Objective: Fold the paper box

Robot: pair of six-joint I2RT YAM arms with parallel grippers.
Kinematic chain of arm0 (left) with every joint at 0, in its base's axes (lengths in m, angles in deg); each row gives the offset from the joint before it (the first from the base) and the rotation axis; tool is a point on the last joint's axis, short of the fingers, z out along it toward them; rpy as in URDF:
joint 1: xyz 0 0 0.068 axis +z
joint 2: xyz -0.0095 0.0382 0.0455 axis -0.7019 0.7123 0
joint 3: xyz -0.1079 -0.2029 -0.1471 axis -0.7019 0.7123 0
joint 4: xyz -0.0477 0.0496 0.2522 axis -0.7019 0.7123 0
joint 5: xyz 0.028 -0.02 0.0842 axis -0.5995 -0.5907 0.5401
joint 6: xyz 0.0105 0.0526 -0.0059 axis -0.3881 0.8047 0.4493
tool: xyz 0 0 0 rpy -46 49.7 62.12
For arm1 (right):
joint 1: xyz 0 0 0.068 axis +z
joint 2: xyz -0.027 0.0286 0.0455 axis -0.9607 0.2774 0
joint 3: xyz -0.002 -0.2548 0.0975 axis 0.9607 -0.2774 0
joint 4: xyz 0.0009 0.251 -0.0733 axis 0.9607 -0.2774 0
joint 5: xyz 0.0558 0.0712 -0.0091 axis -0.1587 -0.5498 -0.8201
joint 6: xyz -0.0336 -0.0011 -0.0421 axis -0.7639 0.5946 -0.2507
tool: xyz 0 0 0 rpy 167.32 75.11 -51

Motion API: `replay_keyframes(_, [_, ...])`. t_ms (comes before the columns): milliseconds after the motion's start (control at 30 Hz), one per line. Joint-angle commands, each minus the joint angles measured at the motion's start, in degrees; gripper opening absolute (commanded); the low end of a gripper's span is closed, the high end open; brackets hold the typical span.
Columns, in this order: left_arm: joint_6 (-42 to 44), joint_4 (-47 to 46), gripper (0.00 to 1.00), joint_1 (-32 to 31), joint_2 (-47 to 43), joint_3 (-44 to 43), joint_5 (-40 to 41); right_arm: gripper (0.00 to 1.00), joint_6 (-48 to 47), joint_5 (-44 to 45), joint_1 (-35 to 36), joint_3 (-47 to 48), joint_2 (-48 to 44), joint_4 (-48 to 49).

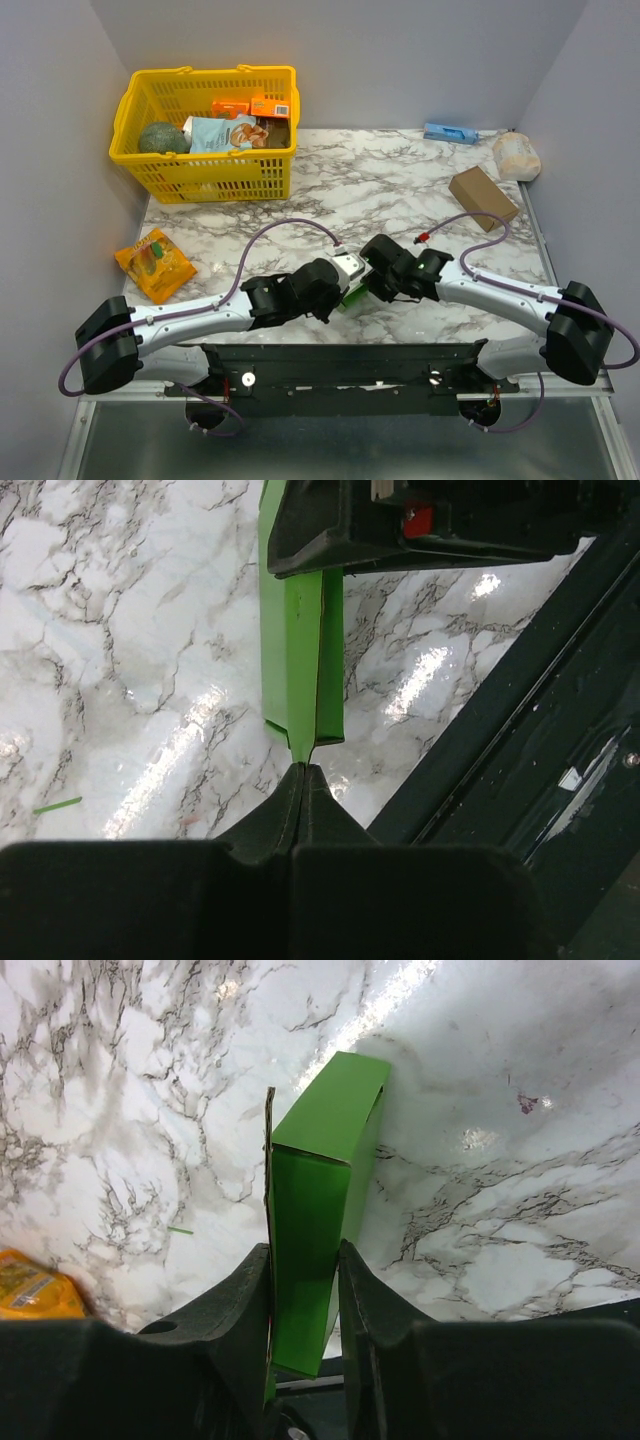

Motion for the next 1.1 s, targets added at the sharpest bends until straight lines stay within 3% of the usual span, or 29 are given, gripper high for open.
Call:
replay_keyframes(0, [-6.0, -0.5, 0.00, 0.1, 1.6, -2.3, 5.0, 0.28, 3.4, 4.2, 1.5, 2.3, 1.1, -3.2])
replay_keyframes(233, [-15.4, -3.7, 0.00, 0.2, 1.1, -2.5, 8.2, 0.28, 8.4, 4.2, 2.7, 2.6, 2.9, -3.5])
replay_keyframes(400, [-16.6, -3.1, 0.00, 0.3, -0.2, -2.0, 13.5, 0.28, 9.7, 4.2, 3.2, 2.6, 3.1, -3.1])
replay_keyframes(500, [-14.8, -3.7, 0.00, 0.6, -0.8, -1.6, 14.2, 0.40, 9.5, 4.2, 3.4, 2.0, 2.8, -2.3])
replay_keyframes(533, [-13.9, -3.7, 0.00, 0.7, -0.9, -1.6, 13.6, 0.52, 9.5, 4.2, 3.4, 1.8, 2.2, -2.0])
replay_keyframes(667, [-9.1, -4.9, 0.00, 1.5, -0.7, -0.4, 8.9, 0.79, 6.9, 7.4, 3.3, 0.4, -0.7, -1.0])
replay_keyframes(833, [-4.2, -5.1, 0.00, 2.9, -1.5, 0.6, 4.6, 0.91, -8.3, 12.7, 3.3, 3.1, -3.4, -5.5])
replay_keyframes(1067, [-1.0, -4.9, 0.00, 9.5, -2.2, 1.3, -4.5, 0.92, -31.9, 16.1, 3.3, 2.1, -10.0, -6.2])
